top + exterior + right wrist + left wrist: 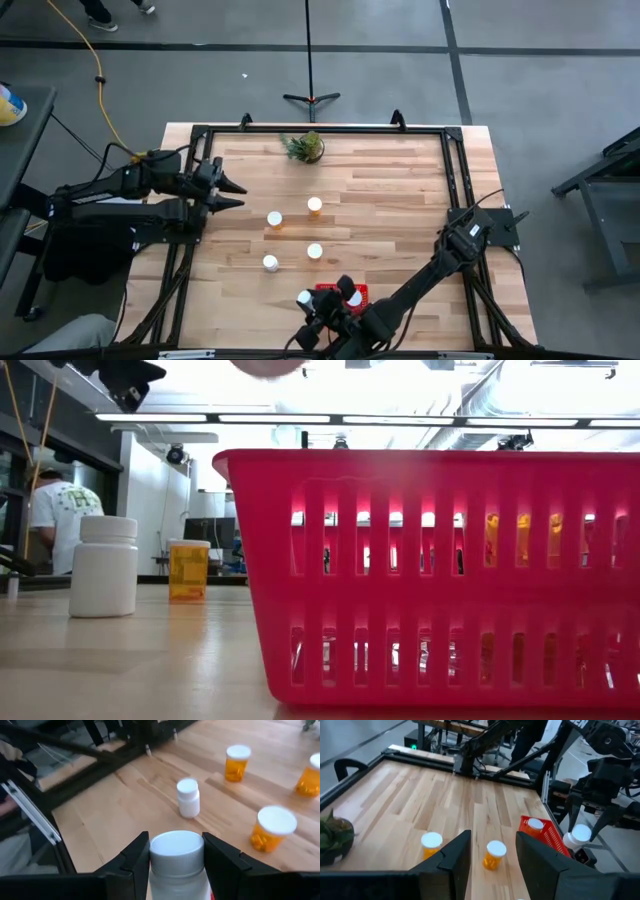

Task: Pick and place pill bottles into a basket
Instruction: Put the right white pill bottle into the red bin

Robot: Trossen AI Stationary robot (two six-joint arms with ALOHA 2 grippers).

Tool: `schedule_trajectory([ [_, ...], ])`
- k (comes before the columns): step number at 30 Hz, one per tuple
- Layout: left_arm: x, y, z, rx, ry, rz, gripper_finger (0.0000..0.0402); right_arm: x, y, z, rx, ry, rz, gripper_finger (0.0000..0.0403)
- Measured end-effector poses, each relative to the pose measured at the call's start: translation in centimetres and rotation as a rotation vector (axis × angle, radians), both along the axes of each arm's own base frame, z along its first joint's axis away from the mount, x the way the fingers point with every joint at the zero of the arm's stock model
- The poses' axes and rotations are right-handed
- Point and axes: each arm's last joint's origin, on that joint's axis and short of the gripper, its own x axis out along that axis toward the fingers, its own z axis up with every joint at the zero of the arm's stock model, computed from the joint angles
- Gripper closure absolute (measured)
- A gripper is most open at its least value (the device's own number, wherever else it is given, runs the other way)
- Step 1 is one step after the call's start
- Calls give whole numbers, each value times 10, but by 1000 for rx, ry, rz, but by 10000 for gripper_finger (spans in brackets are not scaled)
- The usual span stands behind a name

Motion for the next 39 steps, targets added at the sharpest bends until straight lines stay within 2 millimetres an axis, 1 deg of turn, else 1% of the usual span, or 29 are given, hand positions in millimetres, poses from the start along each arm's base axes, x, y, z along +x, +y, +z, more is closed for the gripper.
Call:
schedule_trajectory([
  [5,-1,0,-14,-39,12,9,211,1,2,-14,30,51,3,260],
  [9,-3,0,-20,-51,6,11,211,-2,0,-22,42,118,3,260],
  [20,-4,-1,-19,-51,0,10,211,-7,-5,-26,49,208,-6,260],
  [23,-4,-1,-19,-51,0,10,211,-7,-7,-32,67,255,-15,260],
  [26,-4,-1,-20,-51,0,10,211,-5,-5,-43,83,276,-16,260],
  [32,-4,-1,-20,-51,0,10,211,-2,-5,-48,95,270,-20,260],
  [37,-4,-1,-20,-51,0,10,211,2,-5,-47,103,240,-16,260],
  [39,-4,-1,-20,-51,0,9,211,2,-4,-47,115,236,-11,251],
])
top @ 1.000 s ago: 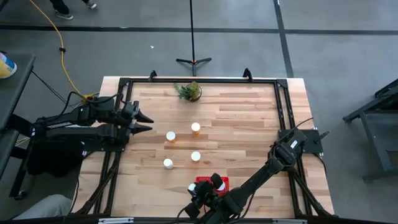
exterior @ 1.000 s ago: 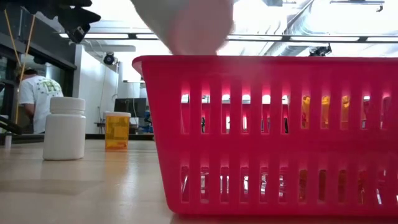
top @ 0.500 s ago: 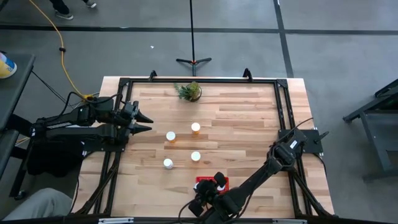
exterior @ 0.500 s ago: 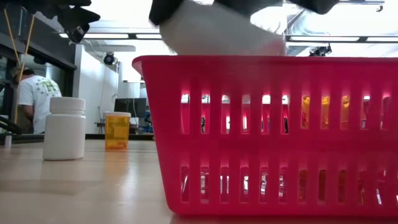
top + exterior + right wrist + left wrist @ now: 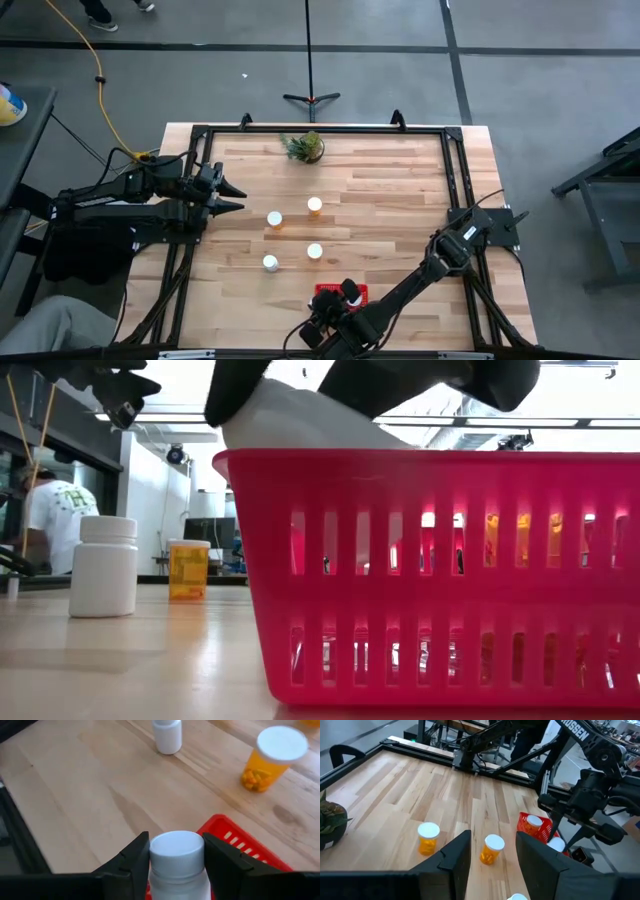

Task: Pick and place pill bottles into a basket
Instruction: Put the right white pill bottle into the red bin

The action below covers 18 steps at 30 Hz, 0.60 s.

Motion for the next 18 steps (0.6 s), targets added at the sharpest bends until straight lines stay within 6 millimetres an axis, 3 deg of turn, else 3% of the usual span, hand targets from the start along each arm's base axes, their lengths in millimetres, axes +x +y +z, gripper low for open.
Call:
schedule_trajectory([
  [4,0,0,0,0,0,0,211,-2,4,0,9,-4,8,241],
  [12,0,0,0,0,0,0,211,-8,14,-4,52,9,24,261],
  [18,0,0,0,0,0,0,211,-11,21,-11,81,29,34,238],
])
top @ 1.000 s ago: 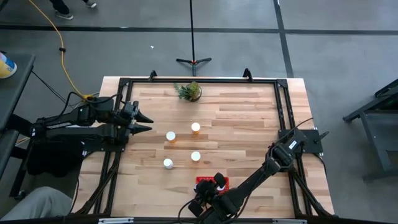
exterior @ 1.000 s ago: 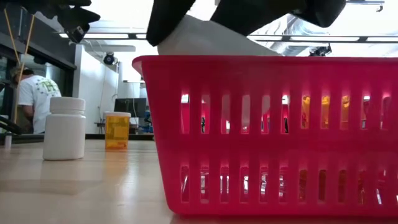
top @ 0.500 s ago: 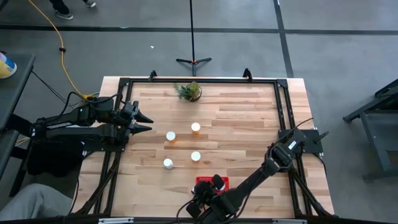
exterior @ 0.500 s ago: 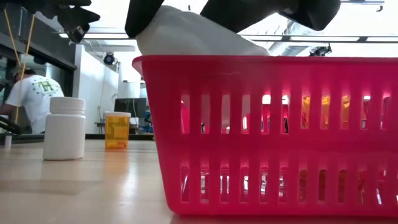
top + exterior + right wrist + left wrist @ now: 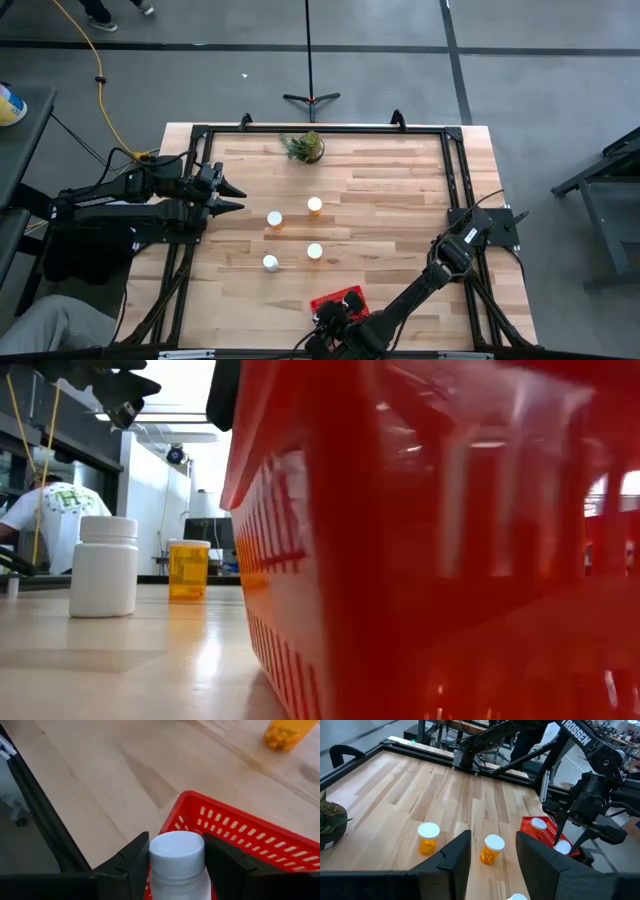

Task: Pick and place pill bottles into a basket
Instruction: Put the right white pill bottle into the red bin

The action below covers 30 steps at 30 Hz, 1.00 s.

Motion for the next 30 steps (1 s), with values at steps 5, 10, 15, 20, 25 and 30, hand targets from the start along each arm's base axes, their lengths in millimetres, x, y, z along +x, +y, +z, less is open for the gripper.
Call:
schedule_trajectory([
  [5,0,0,0,0,0,0,211,0,0,0,-6,-1,4,240],
  [10,0,0,0,0,0,-1,211,0,0,0,-2,5,8,237],
  [15,0,0,0,0,0,0,211,0,1,-1,26,27,18,220],
  [20,0,0,0,0,0,0,211,-1,1,-1,42,39,23,205],
  [25,0,0,0,6,-1,-2,211,0,0,1,54,44,24,183],
  [30,0,0,0,7,-1,-2,211,0,-4,14,74,34,31,158],
])
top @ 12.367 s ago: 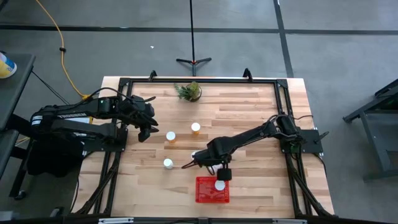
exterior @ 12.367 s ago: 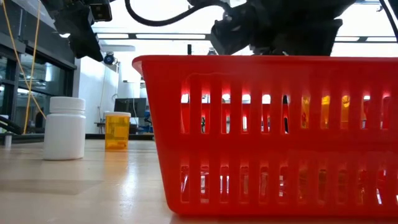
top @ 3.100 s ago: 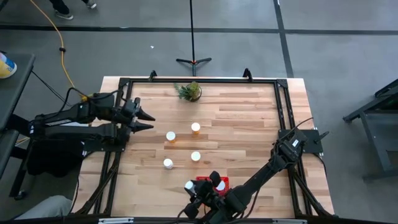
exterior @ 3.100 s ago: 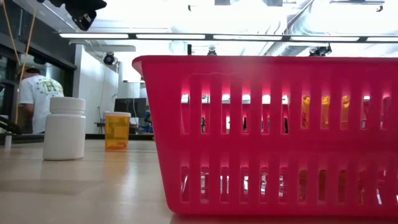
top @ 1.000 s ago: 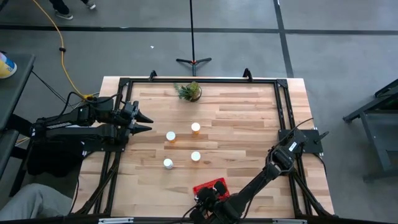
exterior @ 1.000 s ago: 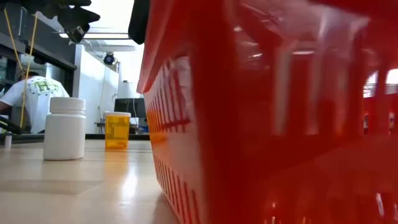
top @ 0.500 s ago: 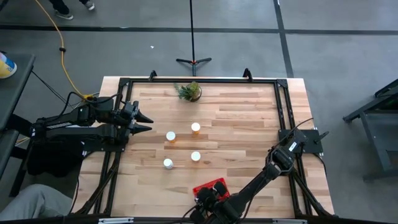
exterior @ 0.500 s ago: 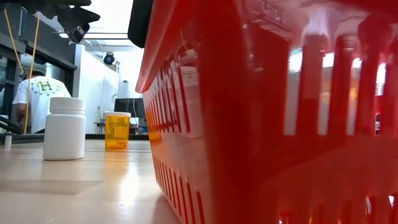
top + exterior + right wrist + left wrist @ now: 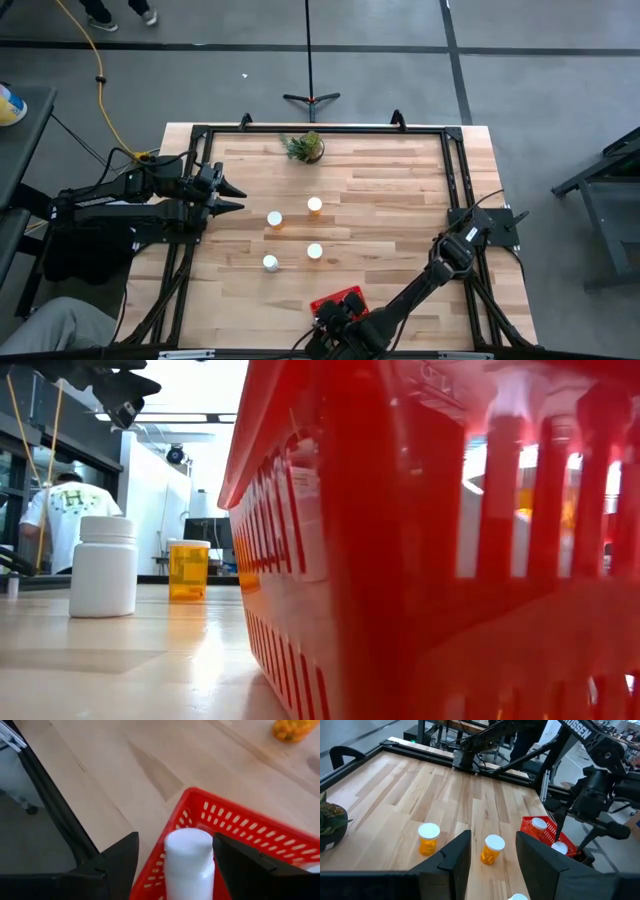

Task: Pick and place pill bottles into a basket
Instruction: Put the right white pill bottle into the red bin, then put the orange pill bottle into the red bin

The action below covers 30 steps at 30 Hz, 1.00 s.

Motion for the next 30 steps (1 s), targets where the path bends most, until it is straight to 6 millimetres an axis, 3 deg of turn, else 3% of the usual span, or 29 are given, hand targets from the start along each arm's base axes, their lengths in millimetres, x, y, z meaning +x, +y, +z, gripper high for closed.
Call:
schedule_trajectory([
  [14,0,0,0,0,0,0,211,-5,11,14,39,-61,42,150],
  [25,1,0,3,5,-32,-1,211,19,-52,68,-90,-90,100,150],
  [30,1,-1,7,-2,-71,-27,211,35,-87,73,-70,-11,154,142],
])
